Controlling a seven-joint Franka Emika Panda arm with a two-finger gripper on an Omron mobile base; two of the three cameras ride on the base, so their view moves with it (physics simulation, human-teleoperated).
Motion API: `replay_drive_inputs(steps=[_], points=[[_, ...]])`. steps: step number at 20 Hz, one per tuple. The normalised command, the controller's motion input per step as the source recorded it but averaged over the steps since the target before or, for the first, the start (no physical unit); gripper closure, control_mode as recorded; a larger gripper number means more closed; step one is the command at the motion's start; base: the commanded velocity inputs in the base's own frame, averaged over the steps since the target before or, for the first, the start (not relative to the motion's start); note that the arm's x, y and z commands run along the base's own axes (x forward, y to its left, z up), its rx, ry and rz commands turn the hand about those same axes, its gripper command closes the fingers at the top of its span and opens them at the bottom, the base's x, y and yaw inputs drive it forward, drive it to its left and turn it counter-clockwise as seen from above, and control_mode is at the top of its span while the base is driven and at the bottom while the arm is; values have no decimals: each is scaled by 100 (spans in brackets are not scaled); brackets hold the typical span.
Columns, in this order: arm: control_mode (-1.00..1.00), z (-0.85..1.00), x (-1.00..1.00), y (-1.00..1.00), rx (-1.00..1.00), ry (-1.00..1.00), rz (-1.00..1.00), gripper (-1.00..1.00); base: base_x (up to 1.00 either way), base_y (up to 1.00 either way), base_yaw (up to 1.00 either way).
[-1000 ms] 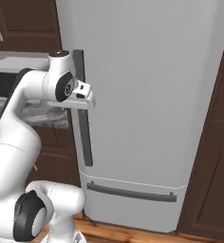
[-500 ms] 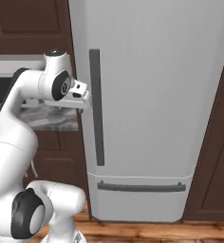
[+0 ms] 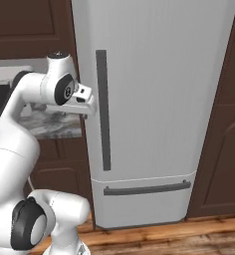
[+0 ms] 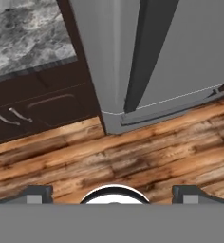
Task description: There is a bowl on the dining counter. Grab a lemon wedge from the fridge and place it in the bowl. Then get the liquor bottle and glass cup from the cabinet and place them next to the bowl.
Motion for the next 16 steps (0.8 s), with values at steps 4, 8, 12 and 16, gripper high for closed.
replay_drive_inputs(steps=[4, 8, 12, 16], points=[[-100, -8, 0, 3, 0, 0, -26, -100, 0, 0, 0], [-100, -11, 3, -8, 0, -8, -20, -100, 0, 0, 0], [-100, -20, 35, -23, 0, -12, -14, -100, 0, 0, 0], [-100, -21, 61, -27, 0, -6, -8, -100, 0, 0, 0]])
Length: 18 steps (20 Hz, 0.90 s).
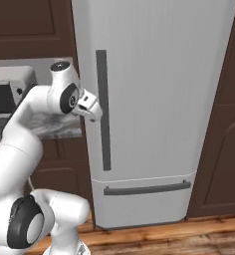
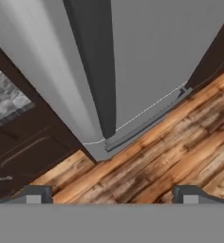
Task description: There is a bowl on the dining counter. Grab a lemon wedge from the fridge and place it in the bowl. Then get the liquor bottle and glass cup from the cabinet and place them next to the bowl.
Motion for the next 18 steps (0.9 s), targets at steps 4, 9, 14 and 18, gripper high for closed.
replay_drive_inputs(steps=[4, 9, 14, 18], points=[[-100, -18, 67, -17, 0, -1, -3, -100, 0, 0, 0], [-100, -14, 75, -4, 0, 0, 0, -100, 0, 0, 0], [-100, -13, 49, -9, 0, -2, 3, -100, 0, 0, 0], [-100, -18, 6, -6, 0, -15, 11, -100, 0, 0, 0]])
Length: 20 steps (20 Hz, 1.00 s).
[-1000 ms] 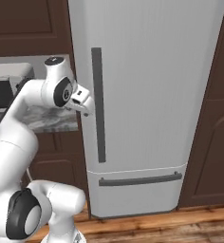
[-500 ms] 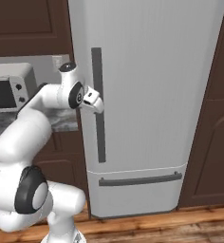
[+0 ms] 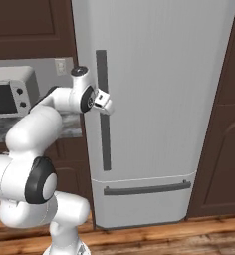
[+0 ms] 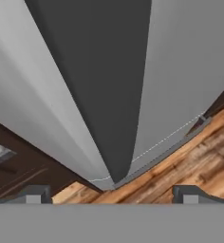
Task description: There is a bowl on the dining counter. Grab a lemon wedge from the fridge and place it in the bowl. Then get the liquor bottle and glass cup from the cabinet and place them next to the bowl.
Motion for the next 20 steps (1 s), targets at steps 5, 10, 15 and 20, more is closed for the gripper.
replay_drive_inputs(steps=[5, 10, 15, 20], points=[[-100, -9, 3, -15, 0, -19, 14, -100, 0, 0, 0], [-100, -1, 27, -24, 0, -14, 13, -100, 0, 0, 0], [-100, 0, 44, -23, 0, -6, 9, -100, 0, 0, 0], [-100, 0, 43, -2, 0, 0, 8, -100, 0, 0, 0]])
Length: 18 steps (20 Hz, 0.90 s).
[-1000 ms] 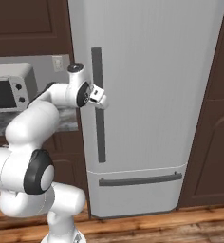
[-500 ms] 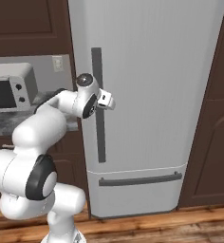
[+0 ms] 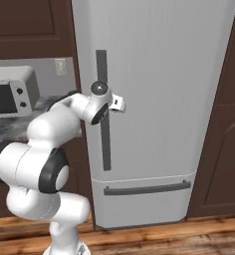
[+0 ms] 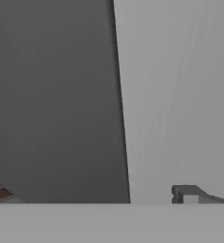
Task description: There is a bowl on the dining counter. Grab a lemon wedge from the fridge and place it in the bowl. Then get the liquor bottle and glass cup from the cabinet and place them next to the bowl.
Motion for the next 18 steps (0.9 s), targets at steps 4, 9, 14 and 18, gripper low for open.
replay_drive_inputs(steps=[4, 9, 14, 18], points=[[-100, -3, 10, 1, 1, -6, 12, -100, 0, 0, 0], [-100, -5, 27, 0, 4, -5, 11, -100, 0, 0, 0], [-100, -14, 34, 12, 3, -4, 6, 100, 0, 0, 0], [-100, -6, 20, 1, 2, -4, 1, 100, 0, 0, 0]])
